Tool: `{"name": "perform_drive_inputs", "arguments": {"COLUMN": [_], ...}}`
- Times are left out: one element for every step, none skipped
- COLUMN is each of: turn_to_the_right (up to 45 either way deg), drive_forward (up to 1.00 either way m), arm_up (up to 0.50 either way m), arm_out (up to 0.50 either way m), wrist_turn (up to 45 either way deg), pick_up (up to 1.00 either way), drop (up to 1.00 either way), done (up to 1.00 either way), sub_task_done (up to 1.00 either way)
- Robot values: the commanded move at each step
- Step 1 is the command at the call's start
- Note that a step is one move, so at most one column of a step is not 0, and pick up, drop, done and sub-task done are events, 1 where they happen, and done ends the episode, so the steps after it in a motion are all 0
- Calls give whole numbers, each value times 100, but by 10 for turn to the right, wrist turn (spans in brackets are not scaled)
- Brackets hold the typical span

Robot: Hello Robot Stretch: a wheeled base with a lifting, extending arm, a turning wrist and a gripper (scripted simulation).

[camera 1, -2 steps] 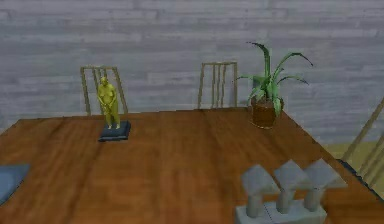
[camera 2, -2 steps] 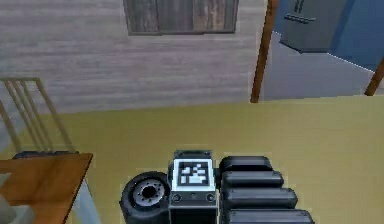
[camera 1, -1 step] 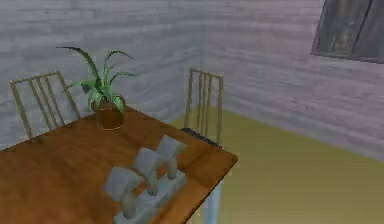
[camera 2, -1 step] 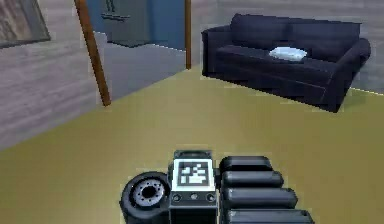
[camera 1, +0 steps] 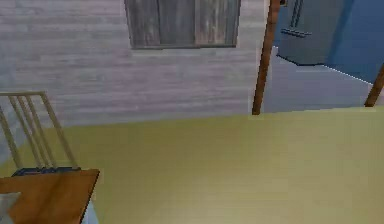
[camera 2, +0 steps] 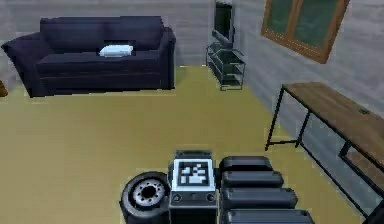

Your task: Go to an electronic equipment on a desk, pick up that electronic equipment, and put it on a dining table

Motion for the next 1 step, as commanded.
{"name": "perform_drive_inputs", "arguments": {"turn_to_the_right": [450], "drive_forward": [0], "arm_up": [0], "arm_out": [0], "wrist_turn": [0], "pick_up": [0], "drop": [0], "done": [0], "sub_task_done": [0]}}
